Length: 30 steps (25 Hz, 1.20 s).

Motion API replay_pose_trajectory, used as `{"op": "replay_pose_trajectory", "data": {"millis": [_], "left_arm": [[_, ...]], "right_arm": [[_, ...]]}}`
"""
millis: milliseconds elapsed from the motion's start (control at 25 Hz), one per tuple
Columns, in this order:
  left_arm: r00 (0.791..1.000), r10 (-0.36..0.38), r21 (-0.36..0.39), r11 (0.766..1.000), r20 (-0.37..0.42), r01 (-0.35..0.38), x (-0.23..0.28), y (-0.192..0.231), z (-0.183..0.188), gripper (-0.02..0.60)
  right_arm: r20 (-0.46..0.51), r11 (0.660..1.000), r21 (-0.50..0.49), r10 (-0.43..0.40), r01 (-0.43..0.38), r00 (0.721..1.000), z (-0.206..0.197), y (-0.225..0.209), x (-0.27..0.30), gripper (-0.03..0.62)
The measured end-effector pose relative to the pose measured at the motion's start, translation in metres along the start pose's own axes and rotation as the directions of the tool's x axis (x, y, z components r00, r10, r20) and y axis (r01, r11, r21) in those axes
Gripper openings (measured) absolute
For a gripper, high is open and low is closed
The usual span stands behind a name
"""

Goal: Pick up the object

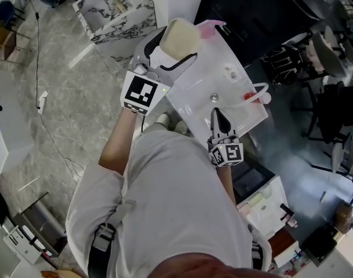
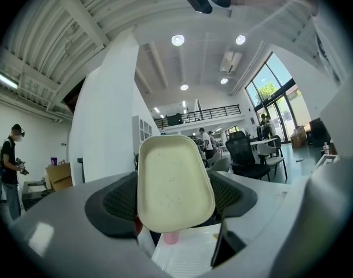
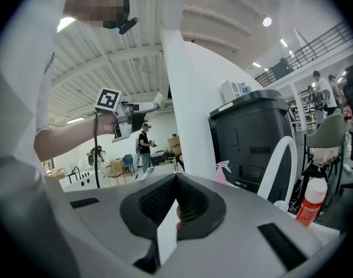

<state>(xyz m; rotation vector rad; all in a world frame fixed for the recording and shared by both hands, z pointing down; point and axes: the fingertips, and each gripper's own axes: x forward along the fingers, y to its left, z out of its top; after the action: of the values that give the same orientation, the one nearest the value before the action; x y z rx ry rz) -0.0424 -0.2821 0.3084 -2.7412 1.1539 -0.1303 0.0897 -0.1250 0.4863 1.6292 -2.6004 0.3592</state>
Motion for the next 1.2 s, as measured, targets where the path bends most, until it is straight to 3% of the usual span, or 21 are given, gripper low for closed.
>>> {"op": "replay_pose_trajectory", "data": {"millis": [520, 1200], "left_arm": [[1.0, -0.003, -0.011, 1.0, 0.03, 0.004, -0.015, -0.004, 0.008, 0.385], [0.998, -0.005, -0.036, 0.999, 0.063, 0.007, -0.032, -0.006, 0.011, 0.39]], "right_arm": [[0.011, 1.0, -0.012, -0.024, 0.024, 1.0, 0.006, 0.003, -0.006, 0.003], [0.006, 1.0, -0.018, 0.003, -0.003, 1.0, 0.006, 0.013, -0.005, 0.003]]}}
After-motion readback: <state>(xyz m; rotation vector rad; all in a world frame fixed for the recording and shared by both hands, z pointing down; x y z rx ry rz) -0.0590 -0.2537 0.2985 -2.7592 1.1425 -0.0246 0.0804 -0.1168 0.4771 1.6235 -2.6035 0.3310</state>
